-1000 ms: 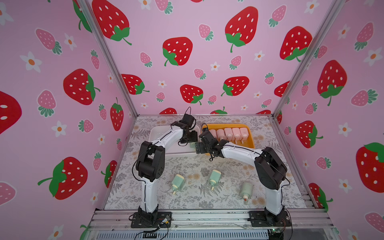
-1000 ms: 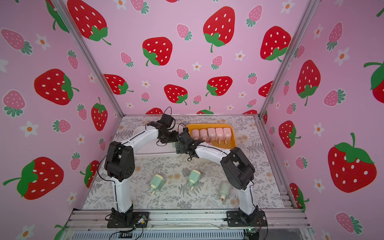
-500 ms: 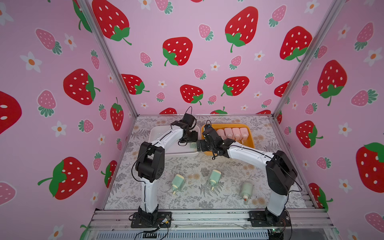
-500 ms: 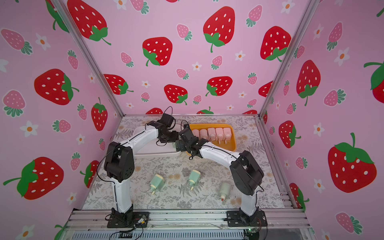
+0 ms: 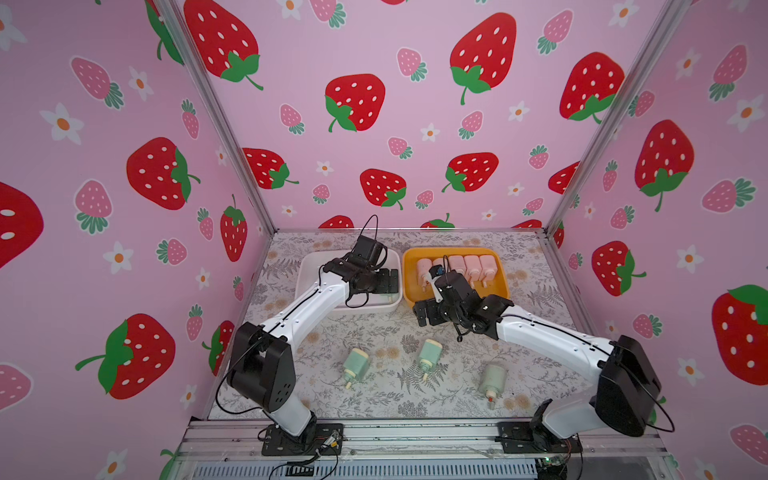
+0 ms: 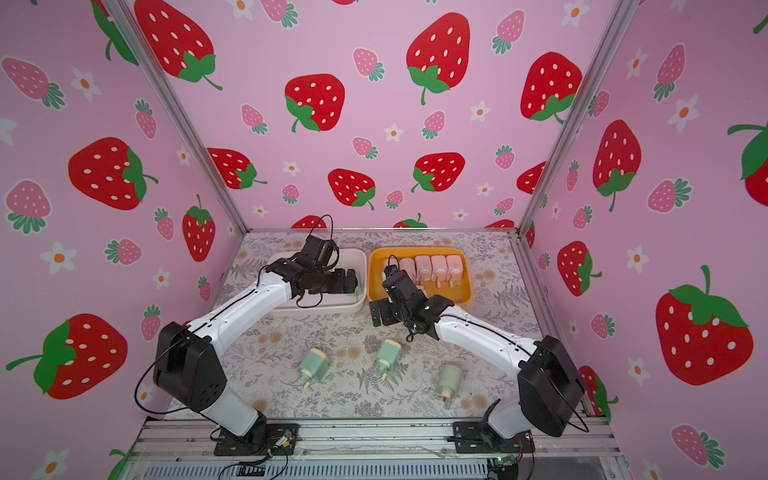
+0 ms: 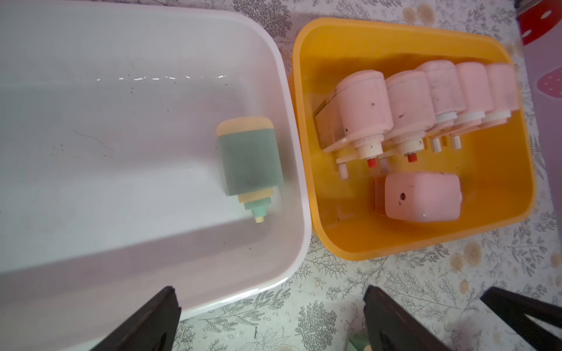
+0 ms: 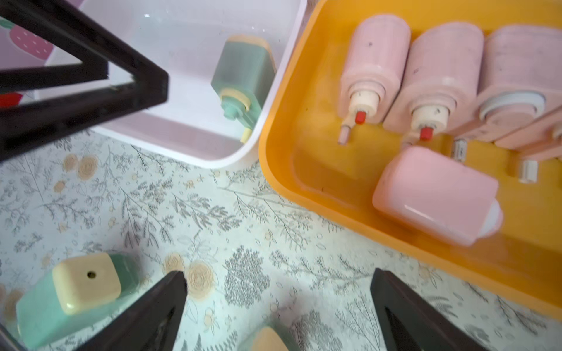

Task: Place the pencil sharpeners by color into the storage box
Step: Pick up the pencil sharpener from the center of the board.

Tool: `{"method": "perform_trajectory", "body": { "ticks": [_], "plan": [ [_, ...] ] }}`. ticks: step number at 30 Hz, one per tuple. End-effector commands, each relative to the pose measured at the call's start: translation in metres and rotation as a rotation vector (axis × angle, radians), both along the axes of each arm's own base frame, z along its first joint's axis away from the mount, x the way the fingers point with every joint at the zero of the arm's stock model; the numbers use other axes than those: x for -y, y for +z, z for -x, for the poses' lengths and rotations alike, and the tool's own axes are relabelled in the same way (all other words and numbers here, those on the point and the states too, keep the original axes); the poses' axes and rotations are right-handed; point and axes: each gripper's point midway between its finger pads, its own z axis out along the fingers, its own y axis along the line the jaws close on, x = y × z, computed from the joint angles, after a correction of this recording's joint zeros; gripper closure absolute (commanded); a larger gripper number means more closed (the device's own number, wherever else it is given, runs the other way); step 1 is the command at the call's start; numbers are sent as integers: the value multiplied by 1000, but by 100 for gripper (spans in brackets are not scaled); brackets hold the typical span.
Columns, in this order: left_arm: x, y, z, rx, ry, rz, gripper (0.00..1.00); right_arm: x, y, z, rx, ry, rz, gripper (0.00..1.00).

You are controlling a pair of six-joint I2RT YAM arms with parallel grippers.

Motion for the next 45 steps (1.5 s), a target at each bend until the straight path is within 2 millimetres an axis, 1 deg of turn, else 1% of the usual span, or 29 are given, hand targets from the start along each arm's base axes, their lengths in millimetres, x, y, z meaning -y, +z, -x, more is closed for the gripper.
{"method": "perform_trajectory", "body": {
  "ticks": [1, 4, 5, 6, 9, 12, 13, 20, 26, 29, 34, 37, 42, 45],
  "plan": [
    [30, 8, 29, 1, -128, 122, 0, 24, -19, 34, -104, 9, 42, 0],
    [59, 6, 64, -43, -261, 232, 1, 38, -23, 58, -143, 24, 35, 0],
    [66, 4, 74, -55, -303, 248, 1, 43, -25, 64, -154, 23, 37, 0],
    [72, -3, 89, -72, -359, 253, 2, 48, -28, 70, -166, 22, 40, 0],
    [80, -26, 125, -97, -490, 212, 3, 62, -40, 86, -215, 11, 67, 0],
    [86, -37, 149, -115, -559, 198, 3, 70, -50, 93, -248, 0, 92, 0],
    [89, -38, 153, -107, -571, 191, 3, 71, -52, 94, -252, -8, 97, 0],
    [92, -50, 166, 22, -570, 31, 3, 82, -64, 84, -263, -116, 149, 0],
    [99, -53, 162, 194, -512, -169, 3, 91, -61, 69, -227, -257, 154, 0],
    [107, -55, 161, 228, -513, -219, 3, 93, -62, 62, -228, -319, 151, 0],
    [112, -70, 161, 205, -506, -246, 5, 84, -71, 51, -262, -346, 120, 0],
    [113, -76, 163, 186, -510, -247, 6, 78, -73, 49, -290, -336, 108, 0],
    [126, -76, 173, 168, -547, -155, 6, 76, -74, 50, -298, -316, 110, 0],
    [129, -74, 175, 169, -557, -123, 6, 71, -73, 53, -314, -288, 94, 0]
  ]
}}
